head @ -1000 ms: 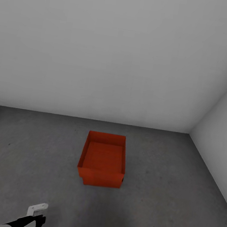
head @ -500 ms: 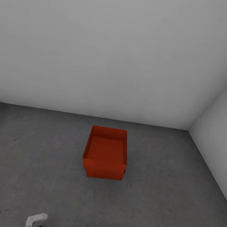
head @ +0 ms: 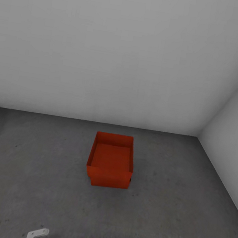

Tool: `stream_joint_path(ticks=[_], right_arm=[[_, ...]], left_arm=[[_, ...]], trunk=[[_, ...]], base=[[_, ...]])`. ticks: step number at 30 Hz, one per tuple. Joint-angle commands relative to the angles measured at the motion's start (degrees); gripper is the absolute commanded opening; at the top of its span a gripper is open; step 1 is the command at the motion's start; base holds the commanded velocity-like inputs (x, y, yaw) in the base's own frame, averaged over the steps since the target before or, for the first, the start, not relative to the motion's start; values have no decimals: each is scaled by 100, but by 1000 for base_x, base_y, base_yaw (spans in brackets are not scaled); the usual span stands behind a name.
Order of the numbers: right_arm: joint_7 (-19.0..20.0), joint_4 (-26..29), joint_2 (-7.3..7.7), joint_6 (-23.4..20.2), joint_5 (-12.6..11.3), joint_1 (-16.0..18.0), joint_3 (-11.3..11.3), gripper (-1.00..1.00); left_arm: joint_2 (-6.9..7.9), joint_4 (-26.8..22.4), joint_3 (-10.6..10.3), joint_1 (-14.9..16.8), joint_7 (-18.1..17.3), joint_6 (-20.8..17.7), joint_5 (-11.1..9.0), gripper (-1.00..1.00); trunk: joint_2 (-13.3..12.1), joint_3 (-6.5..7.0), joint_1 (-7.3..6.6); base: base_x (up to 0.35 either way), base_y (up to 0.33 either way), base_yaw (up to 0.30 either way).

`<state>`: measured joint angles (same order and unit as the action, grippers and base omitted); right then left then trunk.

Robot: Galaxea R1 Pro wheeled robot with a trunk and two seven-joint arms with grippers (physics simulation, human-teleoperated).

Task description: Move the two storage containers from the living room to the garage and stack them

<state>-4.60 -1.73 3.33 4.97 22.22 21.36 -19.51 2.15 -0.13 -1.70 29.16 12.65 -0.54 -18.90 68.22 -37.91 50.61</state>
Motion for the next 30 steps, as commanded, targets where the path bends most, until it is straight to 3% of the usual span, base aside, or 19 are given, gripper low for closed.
stream_joint_path(ticks=[1,17,30], right_arm=[[-27,-16,-1,31,62,4,-47,100],[-16,-14,-1,21,72,0,-44,100],[-20,-12,1,21,72,0,-44,100]], left_arm=[[-2,1,-18,2,22,-15,-42,100],[-6,-1,-17,2,-8,-17,-61,100],[11,-5,-15,2,-4,-22,-70,100]], trunk=[[3,-4,0],[3,-4,0],[-278,122,-154]], base=[[0,0,0],[0,0,0],[0,0,0]])
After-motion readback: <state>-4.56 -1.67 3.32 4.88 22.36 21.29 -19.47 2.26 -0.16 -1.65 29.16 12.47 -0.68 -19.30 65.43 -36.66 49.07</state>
